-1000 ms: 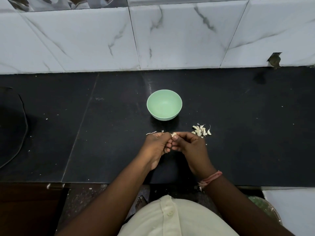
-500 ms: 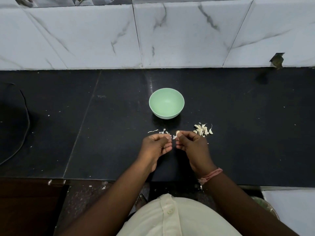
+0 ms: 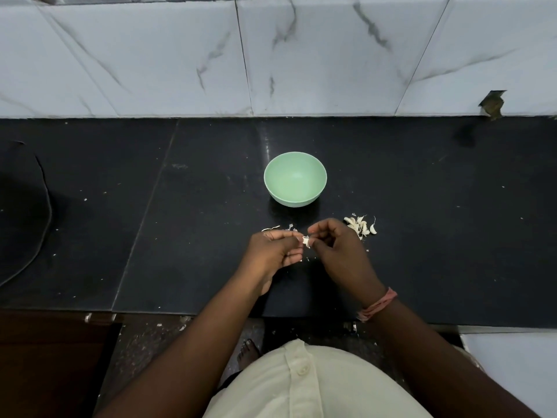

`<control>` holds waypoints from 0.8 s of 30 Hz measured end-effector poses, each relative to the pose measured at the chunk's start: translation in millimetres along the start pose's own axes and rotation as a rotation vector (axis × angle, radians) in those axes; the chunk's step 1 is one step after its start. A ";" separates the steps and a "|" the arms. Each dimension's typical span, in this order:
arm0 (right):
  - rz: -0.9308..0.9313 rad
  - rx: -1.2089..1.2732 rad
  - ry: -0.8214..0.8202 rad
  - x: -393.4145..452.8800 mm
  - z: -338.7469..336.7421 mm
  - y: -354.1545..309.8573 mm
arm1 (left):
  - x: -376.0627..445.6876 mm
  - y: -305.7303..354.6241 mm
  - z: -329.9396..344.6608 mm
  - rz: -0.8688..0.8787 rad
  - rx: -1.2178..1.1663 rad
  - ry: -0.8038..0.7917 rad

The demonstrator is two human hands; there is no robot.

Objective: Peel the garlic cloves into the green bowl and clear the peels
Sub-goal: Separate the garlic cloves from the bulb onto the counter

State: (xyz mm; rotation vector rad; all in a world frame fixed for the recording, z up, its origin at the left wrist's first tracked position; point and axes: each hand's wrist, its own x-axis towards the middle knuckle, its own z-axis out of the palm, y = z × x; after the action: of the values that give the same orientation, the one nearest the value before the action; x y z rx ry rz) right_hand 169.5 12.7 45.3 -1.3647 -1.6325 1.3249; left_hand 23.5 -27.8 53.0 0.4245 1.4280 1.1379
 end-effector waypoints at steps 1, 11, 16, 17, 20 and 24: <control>0.036 0.078 0.016 -0.3 2.5 0.3 | -0.6 0.2 1.1 0.001 -0.028 0.015; 0.219 0.447 0.049 1.2 3.1 -2.2 | -4.1 5.0 4.7 0.114 0.149 0.034; 0.178 0.363 -0.009 6.0 -6.0 -4.7 | -0.8 13.5 1.5 0.040 0.229 -0.002; 0.172 0.363 -0.016 6.8 -7.6 -5.2 | -0.8 14.9 1.6 0.013 0.210 -0.016; 0.176 0.392 -0.045 8.3 -11.2 -5.5 | 0.3 15.9 2.0 -0.054 0.134 -0.053; 0.214 0.476 -0.055 9.9 -10.9 -2.8 | 2.2 14.8 3.1 -0.087 0.096 -0.057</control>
State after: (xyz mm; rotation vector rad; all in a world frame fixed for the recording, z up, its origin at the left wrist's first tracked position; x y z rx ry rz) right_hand 175.7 25.5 49.9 -1.2357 -1.1202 1.7530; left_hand 20.5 -18.1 64.4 0.4542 1.4412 0.9829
